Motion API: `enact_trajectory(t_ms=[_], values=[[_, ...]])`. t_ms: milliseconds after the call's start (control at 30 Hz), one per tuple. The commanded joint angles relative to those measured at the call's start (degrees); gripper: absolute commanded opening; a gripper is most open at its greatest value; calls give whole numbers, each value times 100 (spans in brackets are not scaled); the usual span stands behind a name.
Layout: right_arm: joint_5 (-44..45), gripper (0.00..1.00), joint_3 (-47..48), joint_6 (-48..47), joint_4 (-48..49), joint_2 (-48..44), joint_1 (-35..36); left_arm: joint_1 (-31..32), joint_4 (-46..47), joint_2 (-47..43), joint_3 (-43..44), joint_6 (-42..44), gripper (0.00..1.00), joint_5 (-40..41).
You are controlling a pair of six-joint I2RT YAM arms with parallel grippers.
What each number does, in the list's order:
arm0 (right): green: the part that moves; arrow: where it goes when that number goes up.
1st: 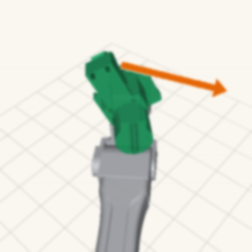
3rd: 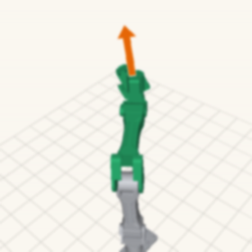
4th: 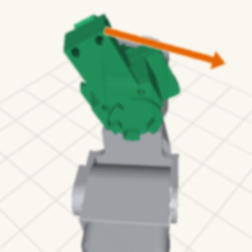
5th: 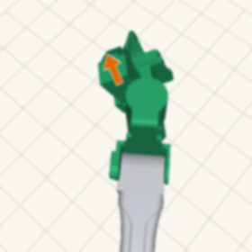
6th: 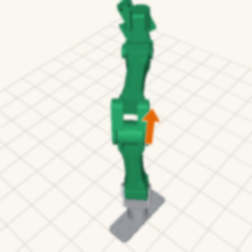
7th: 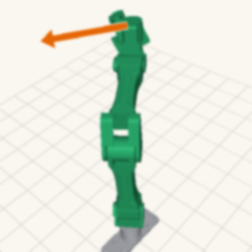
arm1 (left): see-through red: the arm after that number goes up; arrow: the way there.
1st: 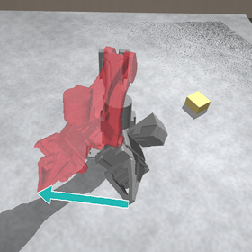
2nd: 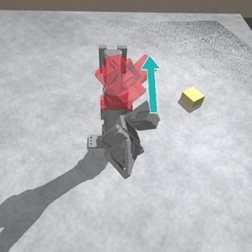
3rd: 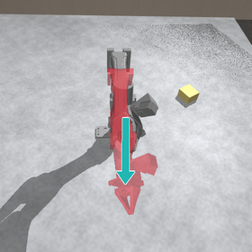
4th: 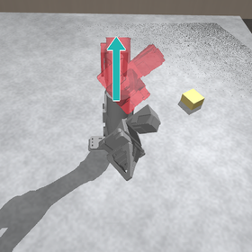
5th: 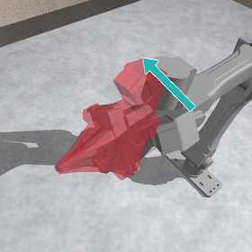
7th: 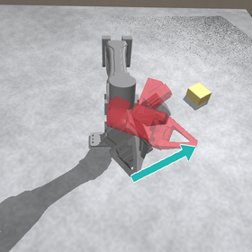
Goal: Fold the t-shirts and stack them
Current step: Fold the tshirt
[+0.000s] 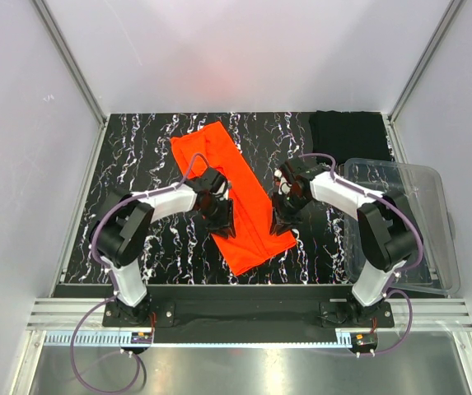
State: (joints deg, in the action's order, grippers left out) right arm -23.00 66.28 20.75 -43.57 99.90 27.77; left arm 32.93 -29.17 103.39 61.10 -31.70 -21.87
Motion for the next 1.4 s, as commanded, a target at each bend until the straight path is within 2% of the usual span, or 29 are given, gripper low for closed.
enact_trajectory(t_ms=[0, 167, 267, 433, 700, 867, 1033, 1233, 1367], values=[[208, 34, 16, 25, -90, 126, -8, 30, 113, -336, -143, 208, 42, 376], [296, 39, 95, -1, -99, 276, -52, 3, -185, -935, 393, 515, 55, 578], [244, 42, 192, -10, -108, 425, -70, -198, -282, -874, 876, 709, 56, 675], [156, 43, 490, -36, -169, 802, -79, -805, -291, 90, 1737, 692, 55, 640], [270, 46, 895, -168, -345, 1102, -79, -1271, -309, 1481, 3204, 473, 55, 1501], [191, 46, 948, -115, -354, 1348, -79, -1333, -379, 1947, 3584, 358, 54, 1624], [130, 46, 790, -133, -310, 1445, -79, -1359, -353, 2290, 3900, 393, 47, 1413], [-379, 45, 448, 34, -3, 1480, -79, -1359, -291, 2369, 3997, 507, 49, 1396], [-819, 45, 17, 473, 410, 1392, -61, -1377, -282, 2588, 4199, 788, 50, 1282]])
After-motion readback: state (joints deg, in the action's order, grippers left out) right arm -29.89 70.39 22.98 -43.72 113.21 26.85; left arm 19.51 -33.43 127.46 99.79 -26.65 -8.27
